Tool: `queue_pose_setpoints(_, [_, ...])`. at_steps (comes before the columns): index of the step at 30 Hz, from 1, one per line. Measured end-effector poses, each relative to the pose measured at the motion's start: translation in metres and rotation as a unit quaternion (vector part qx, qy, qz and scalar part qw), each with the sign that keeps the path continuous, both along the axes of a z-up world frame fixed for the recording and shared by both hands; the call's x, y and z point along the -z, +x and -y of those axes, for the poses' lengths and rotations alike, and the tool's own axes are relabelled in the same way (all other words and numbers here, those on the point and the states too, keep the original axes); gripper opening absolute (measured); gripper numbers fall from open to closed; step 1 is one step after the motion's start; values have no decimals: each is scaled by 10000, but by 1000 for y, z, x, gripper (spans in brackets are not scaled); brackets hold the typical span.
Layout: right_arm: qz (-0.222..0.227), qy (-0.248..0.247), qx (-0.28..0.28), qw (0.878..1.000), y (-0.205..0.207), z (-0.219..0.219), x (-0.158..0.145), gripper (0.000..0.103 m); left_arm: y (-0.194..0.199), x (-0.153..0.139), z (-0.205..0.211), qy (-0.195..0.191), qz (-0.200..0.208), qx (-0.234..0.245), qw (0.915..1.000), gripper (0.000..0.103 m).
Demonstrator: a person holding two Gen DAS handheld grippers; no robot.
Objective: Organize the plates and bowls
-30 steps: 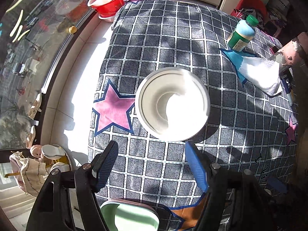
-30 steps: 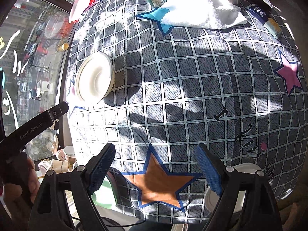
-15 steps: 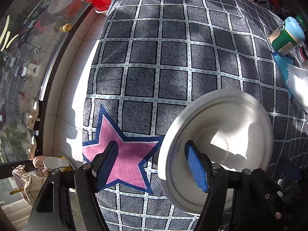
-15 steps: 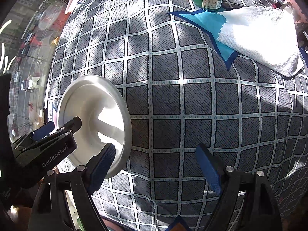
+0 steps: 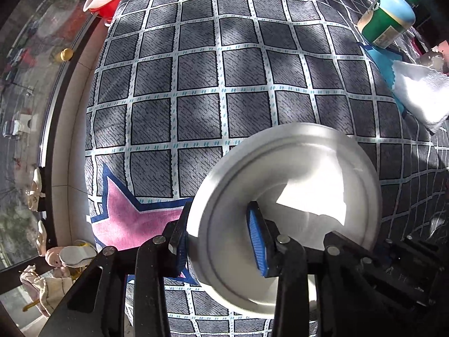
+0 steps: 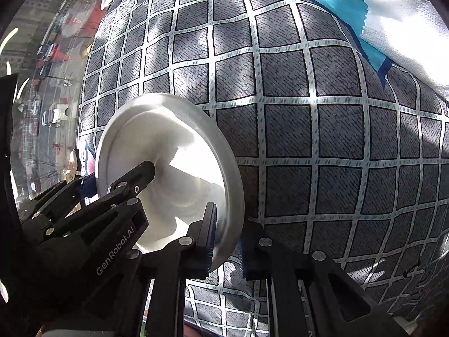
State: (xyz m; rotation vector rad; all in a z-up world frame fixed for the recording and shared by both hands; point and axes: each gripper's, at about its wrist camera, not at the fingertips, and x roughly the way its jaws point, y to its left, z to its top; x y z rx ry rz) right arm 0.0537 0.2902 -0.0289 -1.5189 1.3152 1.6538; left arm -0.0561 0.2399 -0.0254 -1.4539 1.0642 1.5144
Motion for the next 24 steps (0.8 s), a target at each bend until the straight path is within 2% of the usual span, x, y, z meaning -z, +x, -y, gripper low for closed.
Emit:
queue_pose_setpoints(12, [269, -142, 202, 9993, 84, 65, 0, 16, 82, 1, 55, -147, 135, 719, 9972, 41])
queue_pose_setpoints(24, [370, -371, 318, 9981, 153, 125, -1, 16, 149, -1, 102, -397, 273, 912, 9947, 41])
